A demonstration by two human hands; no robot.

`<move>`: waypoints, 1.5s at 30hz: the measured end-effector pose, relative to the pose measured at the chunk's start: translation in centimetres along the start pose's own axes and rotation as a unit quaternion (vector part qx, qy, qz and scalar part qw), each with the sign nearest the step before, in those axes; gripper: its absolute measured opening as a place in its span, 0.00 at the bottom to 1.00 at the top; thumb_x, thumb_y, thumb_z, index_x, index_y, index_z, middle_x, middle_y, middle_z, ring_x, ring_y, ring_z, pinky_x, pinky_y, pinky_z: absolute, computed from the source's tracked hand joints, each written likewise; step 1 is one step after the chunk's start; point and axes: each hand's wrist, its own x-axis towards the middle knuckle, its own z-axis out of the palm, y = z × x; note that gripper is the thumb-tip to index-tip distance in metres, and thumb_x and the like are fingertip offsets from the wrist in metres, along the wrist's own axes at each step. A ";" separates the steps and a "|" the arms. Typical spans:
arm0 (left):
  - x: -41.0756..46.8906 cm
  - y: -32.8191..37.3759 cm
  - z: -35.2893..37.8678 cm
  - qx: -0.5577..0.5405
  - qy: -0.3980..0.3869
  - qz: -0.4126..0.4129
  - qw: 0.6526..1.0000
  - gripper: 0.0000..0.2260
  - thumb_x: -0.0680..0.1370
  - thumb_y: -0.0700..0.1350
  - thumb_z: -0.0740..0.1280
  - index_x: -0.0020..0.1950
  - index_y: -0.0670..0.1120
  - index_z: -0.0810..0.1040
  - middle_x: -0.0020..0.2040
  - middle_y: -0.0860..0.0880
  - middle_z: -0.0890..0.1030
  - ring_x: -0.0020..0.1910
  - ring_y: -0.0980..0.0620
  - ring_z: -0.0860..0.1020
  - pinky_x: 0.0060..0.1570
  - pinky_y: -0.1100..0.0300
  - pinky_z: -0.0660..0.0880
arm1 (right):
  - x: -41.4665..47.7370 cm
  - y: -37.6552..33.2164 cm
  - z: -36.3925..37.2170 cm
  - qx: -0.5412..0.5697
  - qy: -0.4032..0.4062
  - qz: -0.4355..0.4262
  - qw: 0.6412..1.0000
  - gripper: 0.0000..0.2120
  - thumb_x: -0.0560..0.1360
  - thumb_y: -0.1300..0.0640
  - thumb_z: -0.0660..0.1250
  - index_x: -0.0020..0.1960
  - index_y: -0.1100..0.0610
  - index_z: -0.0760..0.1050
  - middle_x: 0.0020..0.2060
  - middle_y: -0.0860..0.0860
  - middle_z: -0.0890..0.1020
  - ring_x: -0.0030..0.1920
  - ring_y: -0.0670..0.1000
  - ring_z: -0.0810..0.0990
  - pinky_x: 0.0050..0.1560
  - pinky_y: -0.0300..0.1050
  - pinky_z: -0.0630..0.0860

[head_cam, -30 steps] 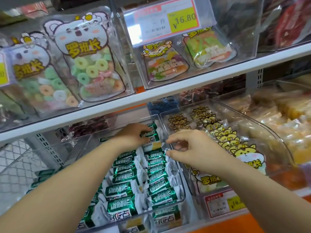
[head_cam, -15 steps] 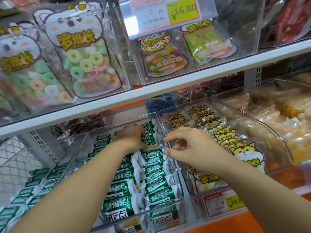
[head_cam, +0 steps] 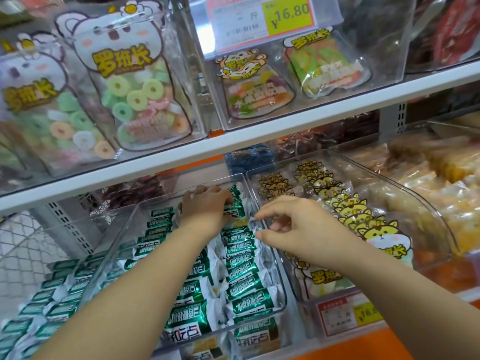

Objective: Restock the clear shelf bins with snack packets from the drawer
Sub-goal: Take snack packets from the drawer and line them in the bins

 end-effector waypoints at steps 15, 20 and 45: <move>-1.8 0.1 -3.6 -0.007 -0.029 0.010 0.999 0.21 0.74 0.58 0.69 0.66 0.59 0.72 0.67 0.53 0.74 0.64 0.47 0.72 0.66 0.45 0.66 | -2.2 -2.2 0.1 -0.182 0.043 -0.057 0.981 0.18 0.78 0.45 0.62 0.67 0.48 0.73 0.67 0.43 0.71 0.68 0.45 0.65 0.66 0.38 0.59; -11.2 0.5 -5.3 -0.126 0.131 0.052 0.982 0.16 0.76 0.54 0.67 0.64 0.57 0.75 0.62 0.56 0.78 0.60 0.54 0.76 0.65 0.51 0.68 | -4.3 -3.7 0.9 -0.237 0.090 -0.141 0.957 0.09 0.75 0.55 0.69 0.55 0.54 0.80 0.54 0.49 0.80 0.58 0.52 0.75 0.58 0.40 0.65; -32.6 -13.2 18.8 -0.188 -0.397 -0.065 0.896 0.15 0.80 0.48 0.63 0.66 0.50 0.72 0.62 0.50 0.77 0.57 0.51 0.76 0.52 0.62 0.71 | -16.5 8.1 24.3 -0.226 -0.507 0.227 0.800 0.24 0.79 0.49 0.62 0.73 0.54 0.63 0.68 0.55 0.69 0.64 0.55 0.73 0.58 0.48 0.72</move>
